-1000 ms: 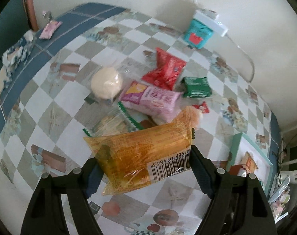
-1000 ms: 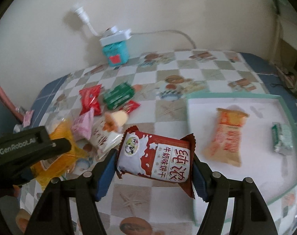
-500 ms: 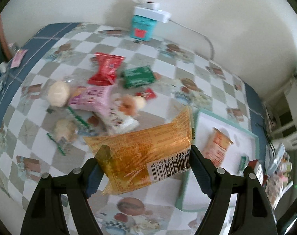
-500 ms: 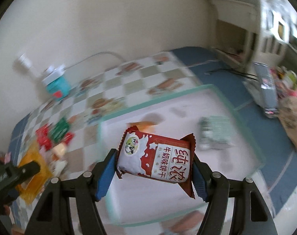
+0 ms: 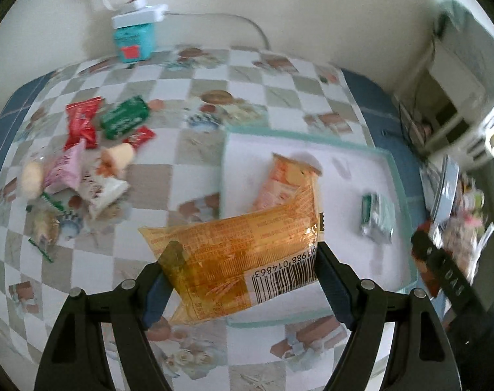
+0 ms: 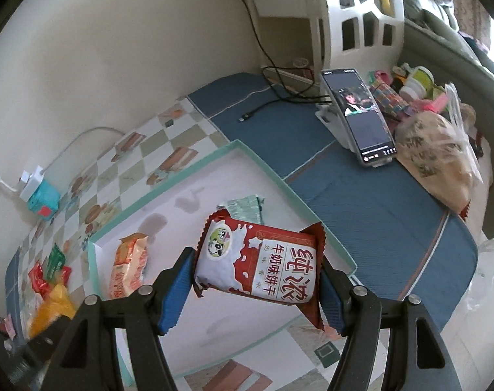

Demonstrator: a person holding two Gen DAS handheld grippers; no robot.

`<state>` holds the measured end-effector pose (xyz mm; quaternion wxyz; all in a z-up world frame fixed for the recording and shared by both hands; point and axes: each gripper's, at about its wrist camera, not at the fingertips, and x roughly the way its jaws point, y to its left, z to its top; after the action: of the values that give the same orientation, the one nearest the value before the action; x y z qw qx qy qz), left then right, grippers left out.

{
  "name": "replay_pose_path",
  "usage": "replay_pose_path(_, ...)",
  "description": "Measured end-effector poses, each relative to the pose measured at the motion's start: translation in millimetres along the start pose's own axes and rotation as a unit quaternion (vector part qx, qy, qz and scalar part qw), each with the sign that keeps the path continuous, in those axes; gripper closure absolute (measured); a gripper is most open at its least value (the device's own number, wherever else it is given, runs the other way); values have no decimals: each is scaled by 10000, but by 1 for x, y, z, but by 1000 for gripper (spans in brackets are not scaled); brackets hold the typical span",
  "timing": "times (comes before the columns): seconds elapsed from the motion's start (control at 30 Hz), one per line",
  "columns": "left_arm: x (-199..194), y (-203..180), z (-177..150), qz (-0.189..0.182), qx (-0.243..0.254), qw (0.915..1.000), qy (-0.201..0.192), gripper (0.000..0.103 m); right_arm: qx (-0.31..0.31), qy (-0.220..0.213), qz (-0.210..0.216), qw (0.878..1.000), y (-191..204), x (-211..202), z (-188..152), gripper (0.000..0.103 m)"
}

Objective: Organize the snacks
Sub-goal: 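Carry both packs over the white tray and open both grippers, then move both grippers back over the remaining snack pile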

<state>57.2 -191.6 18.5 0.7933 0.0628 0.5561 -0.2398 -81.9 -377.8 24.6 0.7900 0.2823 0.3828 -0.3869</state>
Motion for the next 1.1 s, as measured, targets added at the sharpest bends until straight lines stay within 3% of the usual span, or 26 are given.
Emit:
replay_pose_path(0.33, 38, -27, -13, 110, 406, 9983, 405, 21, -59, 429, 3, 9991, 1, 32, -8, 31)
replay_pose_path(0.6, 49, -22, -14, 69, 281, 9979, 587, 21, -82, 544, 32, 9985, 2, 39, -12, 29)
replay_pose_path(0.7, 47, -17, -13, 66, 215, 9982, 564, 13, -87, 580, 24, 9983, 4, 42, -11, 29)
replay_pose_path(0.83, 43, -11, -10, 34, 121, 9987, 502, 13, -109, 567, 31, 9983, 5, 44, -10, 27)
replay_pose_path(0.9, 41, -7, -9, 32, 65, 9988, 478, 13, -110, 527, 22, 9985, 5, 42, -10, 18)
replay_pose_path(1.03, 36, 12, -4, 81, -200, 9991, 362, 12, -137, 474, 28, 9988, 6, 40, -10, 16)
replay_pose_path(1.1, 34, 25, 0, 209, -389, 9987, 261, 9, -149, 424, 62, 9990, 7, 39, -11, 0)
